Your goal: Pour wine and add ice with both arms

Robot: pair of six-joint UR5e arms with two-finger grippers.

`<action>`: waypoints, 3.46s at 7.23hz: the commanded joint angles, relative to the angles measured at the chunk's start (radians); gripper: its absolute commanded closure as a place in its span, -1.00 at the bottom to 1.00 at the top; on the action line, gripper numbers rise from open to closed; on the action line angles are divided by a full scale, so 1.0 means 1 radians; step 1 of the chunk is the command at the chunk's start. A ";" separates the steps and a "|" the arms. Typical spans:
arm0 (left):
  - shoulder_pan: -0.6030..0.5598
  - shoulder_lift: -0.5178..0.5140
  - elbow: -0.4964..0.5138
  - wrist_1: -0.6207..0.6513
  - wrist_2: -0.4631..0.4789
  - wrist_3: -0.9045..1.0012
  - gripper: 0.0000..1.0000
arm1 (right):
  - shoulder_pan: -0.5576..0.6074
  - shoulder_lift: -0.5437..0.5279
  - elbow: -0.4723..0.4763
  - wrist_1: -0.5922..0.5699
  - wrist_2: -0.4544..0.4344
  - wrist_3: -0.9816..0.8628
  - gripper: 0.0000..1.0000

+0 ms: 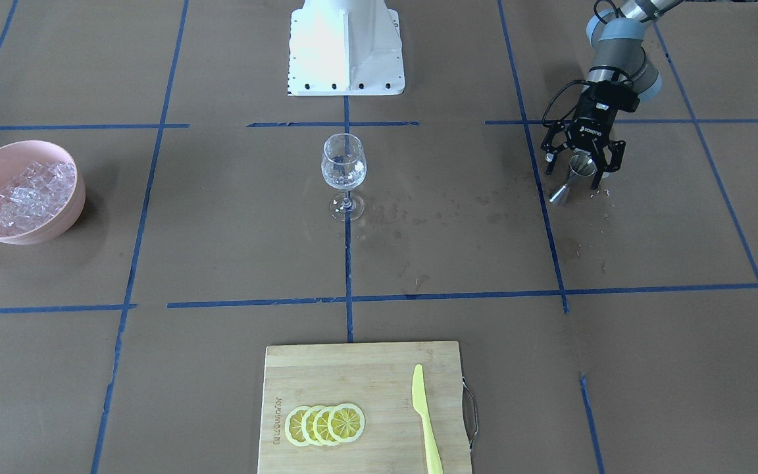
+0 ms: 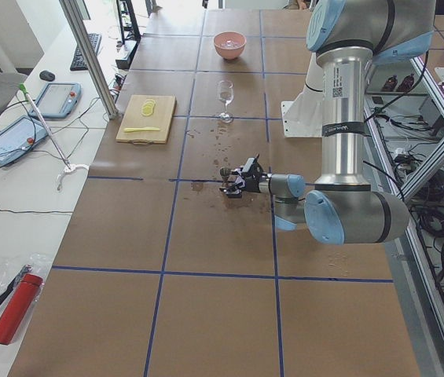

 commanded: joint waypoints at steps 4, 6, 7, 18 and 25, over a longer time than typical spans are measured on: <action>-0.009 0.211 -0.159 0.058 -0.286 0.011 -1.00 | 0.000 -0.003 -0.003 0.000 0.002 -0.007 -1.00; -0.030 0.280 -0.195 0.058 -0.314 0.008 -1.00 | 0.000 -0.009 -0.001 0.000 0.005 -0.010 -1.00; -0.106 0.287 -0.186 0.058 -0.385 0.008 -1.00 | 0.000 -0.009 -0.004 0.000 0.003 -0.007 -1.00; -1.093 0.107 -0.369 0.731 -1.622 0.005 -1.00 | -0.156 -0.032 0.141 -0.018 -0.189 0.233 -1.00; -1.096 0.120 -0.337 0.730 -1.489 0.011 -1.00 | -0.454 -0.288 0.461 -0.003 -0.317 0.790 -1.00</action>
